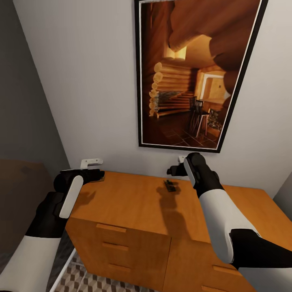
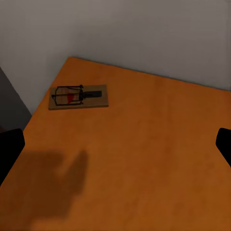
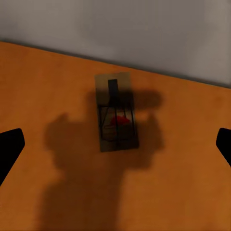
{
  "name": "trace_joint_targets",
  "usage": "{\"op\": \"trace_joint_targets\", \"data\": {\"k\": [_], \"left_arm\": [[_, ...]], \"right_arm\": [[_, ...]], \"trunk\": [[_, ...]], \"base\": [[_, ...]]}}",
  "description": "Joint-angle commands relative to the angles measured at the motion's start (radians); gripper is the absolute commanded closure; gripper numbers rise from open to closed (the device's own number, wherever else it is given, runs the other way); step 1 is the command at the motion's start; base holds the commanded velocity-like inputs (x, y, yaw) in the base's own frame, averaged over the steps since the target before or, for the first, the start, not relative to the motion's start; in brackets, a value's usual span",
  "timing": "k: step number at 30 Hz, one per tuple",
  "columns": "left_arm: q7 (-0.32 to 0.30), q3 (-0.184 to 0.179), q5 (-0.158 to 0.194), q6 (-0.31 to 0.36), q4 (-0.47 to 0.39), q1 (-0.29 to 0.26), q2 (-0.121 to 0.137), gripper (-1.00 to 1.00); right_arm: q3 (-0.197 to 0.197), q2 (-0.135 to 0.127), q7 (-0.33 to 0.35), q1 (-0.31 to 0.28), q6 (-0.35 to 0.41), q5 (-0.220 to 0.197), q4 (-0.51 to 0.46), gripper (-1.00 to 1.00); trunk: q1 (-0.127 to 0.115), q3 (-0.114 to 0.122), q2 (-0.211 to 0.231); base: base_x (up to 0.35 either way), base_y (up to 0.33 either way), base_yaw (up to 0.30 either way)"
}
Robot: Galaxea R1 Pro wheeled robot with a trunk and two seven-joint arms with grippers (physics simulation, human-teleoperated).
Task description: Take the four mousetraps from the cabinet in the bathroom and place them on the bathroom floor. Make sure all four end up on the same floor surface, and ensure that at least two of them are either under or directly next to the same bathroom sink.
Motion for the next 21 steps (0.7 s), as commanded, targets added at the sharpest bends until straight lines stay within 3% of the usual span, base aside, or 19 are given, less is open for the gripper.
{"op": "trace_joint_targets", "data": {"k": [1, 21], "left_arm": [[0.01, -0.002, 0.01, 0.003, -0.001, -0.001, 0.001, -1.0], [0.01, -0.002, 0.011, 0.004, -0.001, -0.001, 0.001, -1.0]], "right_arm": [[-0.005, 0.002, 0.006, -0.001, 0.004, 0.009, -0.001, -1.0], [-0.007, 0.003, 0.018, -0.001, 0.004, 0.013, -0.005, -1.0]], "trunk": [[0.0, -0.001, -0.001], [0.0, -0.001, -0.001]], "base": [[0.0, 0.0, 0.0], [0.0, 0.0, 0.0]]}}
